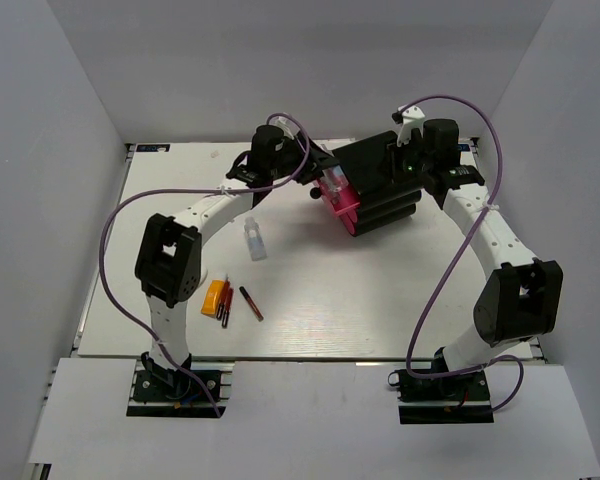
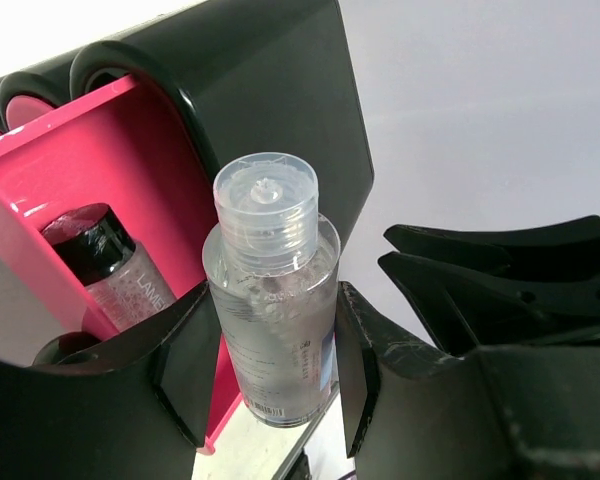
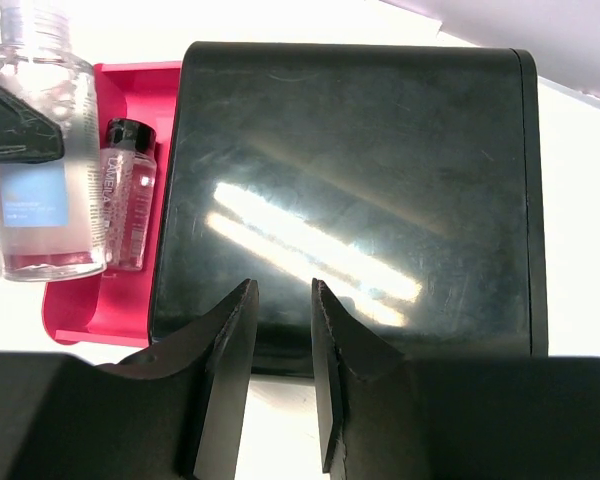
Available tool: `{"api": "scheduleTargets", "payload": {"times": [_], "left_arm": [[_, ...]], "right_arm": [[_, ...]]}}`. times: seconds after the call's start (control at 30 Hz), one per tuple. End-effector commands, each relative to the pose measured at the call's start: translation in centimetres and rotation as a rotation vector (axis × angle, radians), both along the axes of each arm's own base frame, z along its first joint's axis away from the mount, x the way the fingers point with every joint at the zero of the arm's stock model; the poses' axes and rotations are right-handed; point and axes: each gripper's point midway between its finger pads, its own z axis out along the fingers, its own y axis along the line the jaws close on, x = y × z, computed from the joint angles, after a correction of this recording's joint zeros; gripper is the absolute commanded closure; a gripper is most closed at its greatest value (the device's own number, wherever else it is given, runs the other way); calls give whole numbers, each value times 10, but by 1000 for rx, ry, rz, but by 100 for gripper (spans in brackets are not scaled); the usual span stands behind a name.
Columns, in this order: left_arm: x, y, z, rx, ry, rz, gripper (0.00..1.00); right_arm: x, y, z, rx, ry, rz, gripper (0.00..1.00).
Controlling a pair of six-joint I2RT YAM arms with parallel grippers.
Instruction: Organize the makeup
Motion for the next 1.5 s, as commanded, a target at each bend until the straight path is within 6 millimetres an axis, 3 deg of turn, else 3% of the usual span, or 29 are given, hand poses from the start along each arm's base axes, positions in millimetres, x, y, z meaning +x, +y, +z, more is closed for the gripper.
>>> {"api": "scheduleTargets", "payload": {"times": [0.0, 0.23, 0.53, 0.77, 1.0, 1.13, 1.2, 1.27, 1.3, 1.33, 1.47], "left_arm": [[1, -7, 30, -39, -37, -17, 57], [9, -11, 36, -46, -47, -17, 38], [8, -5, 28, -9, -4, 15, 34], [12, -2, 64, -28, -92, 35, 33], [14, 30, 104, 21, -195, 140, 32], [10, 55, 108, 104, -207, 215, 32], [5, 65, 93, 144, -174, 244, 35], [-5, 75, 90, 164, -158, 267, 43], [-12, 81, 68, 197, -114, 272, 47], [-22, 89, 64, 215, -91, 282, 57], [-45, 128, 10, 369, 53, 372, 72]], "right_arm": [[3, -1, 23, 27, -64, -2, 66], [4, -3, 26, 28, -70, -6, 65], [4, -3, 26, 28, -71, -5, 64], [4, -4, 26, 30, -68, -6, 64], [3, -5, 24, 25, -67, -3, 63], [3, -4, 23, 23, -66, -1, 63], [3, -5, 23, 22, -65, 0, 63], [3, -4, 22, 22, -64, 5, 62], [2, -5, 21, 21, -62, 6, 62], [3, -3, 21, 20, -63, 11, 61], [1, -4, 20, 18, -62, 17, 59]]}}
